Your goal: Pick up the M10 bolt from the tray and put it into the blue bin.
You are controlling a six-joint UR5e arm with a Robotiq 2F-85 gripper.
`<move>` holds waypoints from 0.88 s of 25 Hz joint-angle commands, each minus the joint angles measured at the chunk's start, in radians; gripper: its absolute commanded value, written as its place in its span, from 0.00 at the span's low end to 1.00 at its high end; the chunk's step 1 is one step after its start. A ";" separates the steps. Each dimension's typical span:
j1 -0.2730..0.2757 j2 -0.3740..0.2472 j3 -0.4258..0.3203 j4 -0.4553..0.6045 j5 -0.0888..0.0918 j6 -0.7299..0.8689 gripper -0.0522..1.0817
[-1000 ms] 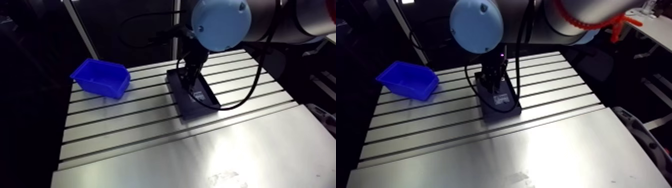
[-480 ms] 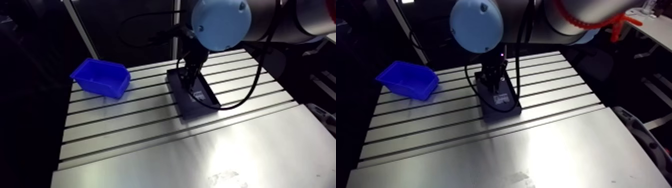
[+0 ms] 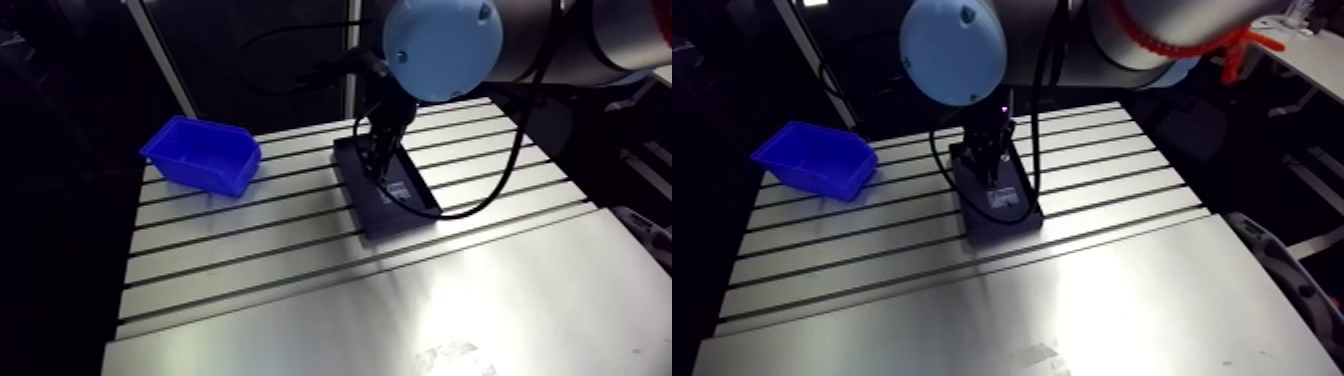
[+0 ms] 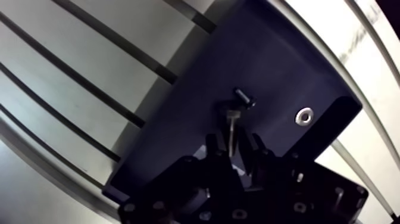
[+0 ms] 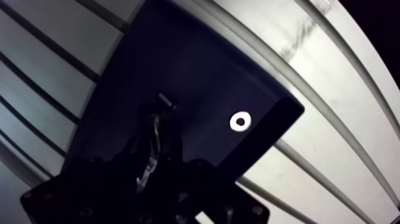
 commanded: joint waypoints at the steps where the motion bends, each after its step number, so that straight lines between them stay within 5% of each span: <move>1: 0.000 0.006 -0.002 0.000 0.000 0.000 0.69; 22: 0.000 0.001 -0.006 -0.020 0.001 -0.030 0.79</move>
